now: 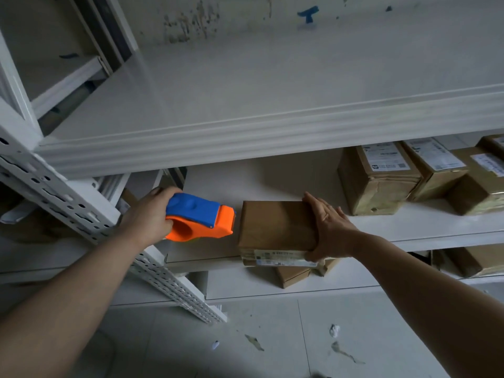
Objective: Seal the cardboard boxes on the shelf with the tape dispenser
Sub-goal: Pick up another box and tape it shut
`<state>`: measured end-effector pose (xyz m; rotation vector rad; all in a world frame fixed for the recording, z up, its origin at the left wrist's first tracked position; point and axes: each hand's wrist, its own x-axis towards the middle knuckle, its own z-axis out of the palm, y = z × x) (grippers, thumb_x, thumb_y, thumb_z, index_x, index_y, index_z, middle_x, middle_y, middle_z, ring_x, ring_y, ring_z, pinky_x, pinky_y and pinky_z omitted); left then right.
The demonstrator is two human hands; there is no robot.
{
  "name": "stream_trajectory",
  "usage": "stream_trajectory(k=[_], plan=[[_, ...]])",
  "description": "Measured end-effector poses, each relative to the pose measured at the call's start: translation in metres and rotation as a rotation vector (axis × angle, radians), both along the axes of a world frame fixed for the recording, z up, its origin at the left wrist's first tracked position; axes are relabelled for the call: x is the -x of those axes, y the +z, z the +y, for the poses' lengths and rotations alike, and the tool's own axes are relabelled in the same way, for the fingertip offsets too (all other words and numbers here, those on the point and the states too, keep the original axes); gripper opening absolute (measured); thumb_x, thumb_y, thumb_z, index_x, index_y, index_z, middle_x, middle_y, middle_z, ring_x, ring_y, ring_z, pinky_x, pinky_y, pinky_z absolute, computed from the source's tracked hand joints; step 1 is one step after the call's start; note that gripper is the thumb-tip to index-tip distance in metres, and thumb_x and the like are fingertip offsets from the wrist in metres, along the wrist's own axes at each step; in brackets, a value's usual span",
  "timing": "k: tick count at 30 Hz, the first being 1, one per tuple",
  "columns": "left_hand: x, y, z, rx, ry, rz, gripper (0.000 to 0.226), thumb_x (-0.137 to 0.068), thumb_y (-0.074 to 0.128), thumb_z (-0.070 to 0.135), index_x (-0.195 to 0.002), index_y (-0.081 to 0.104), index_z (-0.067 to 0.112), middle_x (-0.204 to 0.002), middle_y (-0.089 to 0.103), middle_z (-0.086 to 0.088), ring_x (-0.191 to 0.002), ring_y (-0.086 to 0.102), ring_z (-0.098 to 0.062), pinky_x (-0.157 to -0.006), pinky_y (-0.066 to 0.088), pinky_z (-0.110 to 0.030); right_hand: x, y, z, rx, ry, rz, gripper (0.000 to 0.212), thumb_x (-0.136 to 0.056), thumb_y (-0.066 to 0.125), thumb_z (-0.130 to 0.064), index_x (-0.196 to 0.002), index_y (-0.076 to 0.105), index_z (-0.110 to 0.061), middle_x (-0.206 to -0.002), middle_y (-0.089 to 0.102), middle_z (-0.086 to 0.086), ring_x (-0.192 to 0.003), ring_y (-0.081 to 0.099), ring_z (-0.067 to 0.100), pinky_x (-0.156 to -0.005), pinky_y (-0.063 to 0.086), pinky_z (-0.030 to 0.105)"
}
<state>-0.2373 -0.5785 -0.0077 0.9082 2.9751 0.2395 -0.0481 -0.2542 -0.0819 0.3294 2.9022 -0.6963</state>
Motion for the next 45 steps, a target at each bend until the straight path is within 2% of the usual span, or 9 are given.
stream_trajectory(k=[5,11,17,25,30,34,37,40,45], plan=[[-0.005,-0.011,0.007,0.089,-0.012,0.032,0.061,-0.075,0.063,0.006,-0.130,0.042,0.023,-0.117,0.052,-0.005,-0.103,0.056,-0.030,-0.072,0.051,-0.042,0.001,-0.001,-0.003,-0.011,0.008,-0.007,0.139,-0.056,0.086,-0.048,-0.149,-0.016,-0.029,-0.158,0.004,-0.003,-0.147,0.007,0.024,-0.119,0.004,0.053],[-0.009,-0.014,0.012,0.093,0.020,0.011,0.058,-0.079,0.062,0.006,-0.130,0.041,0.021,-0.118,0.052,-0.007,-0.101,0.057,-0.030,-0.070,0.048,-0.039,0.004,0.007,-0.030,-0.292,0.128,-0.031,0.140,-0.062,0.076,-0.061,-0.149,-0.024,-0.016,-0.158,-0.025,0.002,-0.143,-0.028,0.021,-0.115,-0.013,0.055],[-0.016,-0.014,0.019,0.127,0.047,0.037,0.056,-0.078,0.061,0.004,-0.127,0.040,0.020,-0.114,0.053,-0.008,-0.099,0.056,-0.030,-0.063,0.042,-0.035,0.013,0.004,-0.049,-0.434,0.241,-0.013,0.128,-0.068,0.057,-0.078,-0.151,-0.018,-0.015,-0.158,-0.024,0.004,-0.139,-0.030,0.019,-0.116,-0.006,0.058],[-0.033,-0.021,0.025,0.093,0.091,-0.007,0.053,-0.081,0.058,0.002,-0.128,0.039,0.019,-0.118,0.051,-0.009,-0.103,0.057,-0.030,-0.063,0.044,-0.035,0.029,0.010,-0.088,-0.434,0.248,-0.016,0.128,-0.067,0.068,-0.069,-0.153,-0.012,-0.018,-0.158,-0.024,0.004,-0.139,-0.031,0.021,-0.115,-0.005,0.061],[-0.045,-0.024,0.021,0.069,0.041,-0.055,0.060,-0.081,0.066,0.010,-0.131,0.037,0.023,-0.119,0.051,-0.007,-0.097,0.060,-0.028,-0.063,0.046,-0.034,0.053,0.020,-0.092,-0.449,0.100,-0.202,0.141,-0.058,0.076,-0.064,-0.150,-0.020,-0.017,-0.159,-0.007,0.016,-0.146,-0.007,0.038,-0.108,0.003,0.073],[-0.057,-0.019,0.009,-0.096,0.009,-0.097,0.058,-0.075,0.064,0.008,-0.126,0.044,0.028,-0.115,0.057,-0.001,-0.093,0.061,-0.024,-0.072,0.052,-0.035,0.039,0.026,-0.081,-0.434,0.126,-0.083,0.141,-0.050,0.078,-0.062,-0.151,-0.012,-0.022,-0.148,0.016,0.007,-0.138,0.018,0.030,-0.108,0.015,0.068],[-0.065,0.004,0.007,-0.326,0.020,-0.120,0.057,-0.071,0.065,0.007,-0.121,0.049,0.029,-0.110,0.060,0.002,-0.095,0.061,-0.025,-0.076,0.051,-0.035,0.025,0.047,-0.067,-0.237,0.087,0.177,0.143,-0.049,0.082,-0.059,-0.152,-0.011,-0.026,-0.147,0.018,0.004,-0.133,0.026,0.025,-0.109,0.028,0.049],[-0.076,0.038,0.023,-0.466,-0.036,-0.042,0.059,-0.069,0.067,0.003,-0.122,0.054,0.028,-0.114,0.059,0.004,-0.102,0.058,-0.022,-0.078,0.043,-0.028,0.008,0.053,-0.050,0.243,0.018,0.346,0.149,-0.045,0.095,-0.038,-0.151,-0.009,-0.032,-0.145,0.019,-0.002,-0.129,0.032,0.013,-0.107,0.032,0.029],[-0.101,0.061,0.068,-0.327,-0.132,0.079,0.064,-0.073,0.065,0.001,-0.132,0.051,0.023,-0.130,0.052,0.000,-0.116,0.051,-0.021,-0.088,0.033,-0.020,-0.022,0.033,-0.033,0.549,-0.047,0.314,0.147,-0.044,0.096,-0.037,-0.150,-0.006,-0.040,-0.155,0.013,-0.008,-0.143,0.018,0.009,-0.116,0.026,0.050]])
